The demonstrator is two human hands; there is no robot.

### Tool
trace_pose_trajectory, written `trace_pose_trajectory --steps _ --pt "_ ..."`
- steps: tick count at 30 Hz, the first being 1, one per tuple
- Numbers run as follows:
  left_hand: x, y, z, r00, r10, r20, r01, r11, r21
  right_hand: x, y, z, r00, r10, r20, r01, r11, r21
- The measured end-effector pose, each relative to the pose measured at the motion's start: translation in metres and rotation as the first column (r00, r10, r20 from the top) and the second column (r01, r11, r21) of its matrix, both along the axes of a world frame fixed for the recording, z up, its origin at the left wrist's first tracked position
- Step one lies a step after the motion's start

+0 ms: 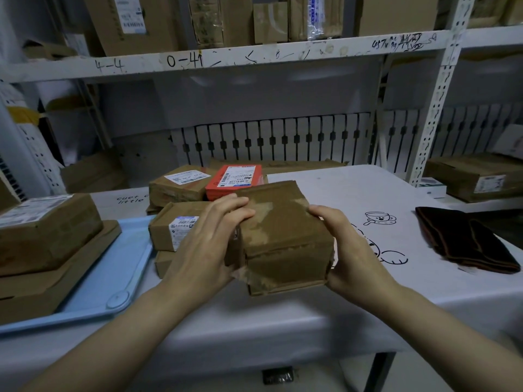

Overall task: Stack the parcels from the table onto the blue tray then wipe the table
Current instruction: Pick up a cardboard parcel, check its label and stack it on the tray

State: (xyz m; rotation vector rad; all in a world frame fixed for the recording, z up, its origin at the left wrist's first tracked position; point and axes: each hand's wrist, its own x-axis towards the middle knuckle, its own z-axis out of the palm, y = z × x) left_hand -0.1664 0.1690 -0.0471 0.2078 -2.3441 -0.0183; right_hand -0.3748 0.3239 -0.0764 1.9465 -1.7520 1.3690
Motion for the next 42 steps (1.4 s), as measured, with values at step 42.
trace_pose_trajectory --steps 42 --pt "0.030 0.009 0.054 0.925 0.087 -0.371 0.378 -0.329 0.865 0.058 -0.049 0.073 0.508 0.044 0.860 -0.373 0.911 0.174"
